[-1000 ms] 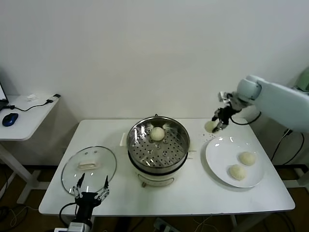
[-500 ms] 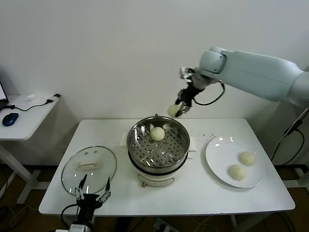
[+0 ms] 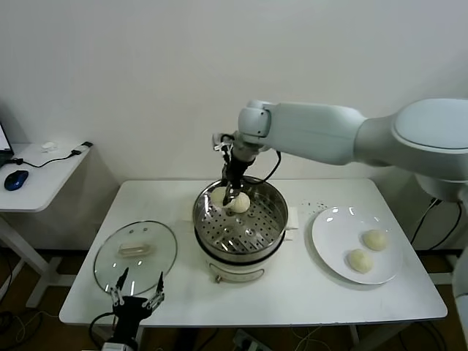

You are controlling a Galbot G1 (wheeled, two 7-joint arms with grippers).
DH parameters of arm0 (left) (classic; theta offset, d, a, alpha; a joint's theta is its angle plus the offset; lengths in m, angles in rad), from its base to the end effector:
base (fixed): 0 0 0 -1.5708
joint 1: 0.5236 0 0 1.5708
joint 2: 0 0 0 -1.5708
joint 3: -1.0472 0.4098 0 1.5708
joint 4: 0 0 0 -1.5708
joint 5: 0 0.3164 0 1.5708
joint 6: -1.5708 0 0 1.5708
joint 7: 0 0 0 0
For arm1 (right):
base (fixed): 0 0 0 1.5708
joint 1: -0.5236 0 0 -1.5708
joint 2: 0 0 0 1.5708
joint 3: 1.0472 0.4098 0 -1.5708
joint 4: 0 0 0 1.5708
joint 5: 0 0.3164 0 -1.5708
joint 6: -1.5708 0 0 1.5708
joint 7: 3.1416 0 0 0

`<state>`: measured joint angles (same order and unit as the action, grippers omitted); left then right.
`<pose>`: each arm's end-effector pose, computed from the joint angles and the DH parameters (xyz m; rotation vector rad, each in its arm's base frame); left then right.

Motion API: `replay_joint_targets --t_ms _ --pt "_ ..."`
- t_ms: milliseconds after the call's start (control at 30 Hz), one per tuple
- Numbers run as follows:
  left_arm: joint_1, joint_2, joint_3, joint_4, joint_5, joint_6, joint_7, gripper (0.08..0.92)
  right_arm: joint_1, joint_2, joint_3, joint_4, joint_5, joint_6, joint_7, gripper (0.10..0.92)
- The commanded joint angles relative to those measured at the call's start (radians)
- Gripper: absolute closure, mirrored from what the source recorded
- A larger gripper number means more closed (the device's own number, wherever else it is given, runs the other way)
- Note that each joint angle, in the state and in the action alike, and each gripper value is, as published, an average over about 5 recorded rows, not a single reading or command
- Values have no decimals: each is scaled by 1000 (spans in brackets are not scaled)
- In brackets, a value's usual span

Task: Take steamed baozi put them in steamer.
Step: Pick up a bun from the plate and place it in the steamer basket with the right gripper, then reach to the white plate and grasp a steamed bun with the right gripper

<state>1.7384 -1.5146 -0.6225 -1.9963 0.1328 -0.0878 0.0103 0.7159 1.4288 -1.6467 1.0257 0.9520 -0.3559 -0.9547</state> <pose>0.0443 0.0441 -0.3964 0.0241 -2.9419 -0.3443 0.6178 0.1399 -0.0352 1.5410 -1.3623 1.2627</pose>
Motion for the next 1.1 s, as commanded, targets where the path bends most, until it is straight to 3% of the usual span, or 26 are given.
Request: replay_joint_targets --t_ms 33,433,733,933,1100 --pt "0 3 -4 9 -4 -4 1 177 -58 71 -49 -10 29 -9 35 474" --pt "-3 7 -5 17 -9 -7 1 177 -105 111 -50 -80 7 -8 37 452" --pt "-5 7 -4 19 -9 -7 1 177 -76 87 -20 -61 5 -14 42 230" --pt "-11 3 2 16 -6 -5 1 177 26 -32 -2 57 18 -11 33 203" --pt "-17 -3 9 11 1 -4 1 177 152 -234 -23 224 -13 15 -1 203"
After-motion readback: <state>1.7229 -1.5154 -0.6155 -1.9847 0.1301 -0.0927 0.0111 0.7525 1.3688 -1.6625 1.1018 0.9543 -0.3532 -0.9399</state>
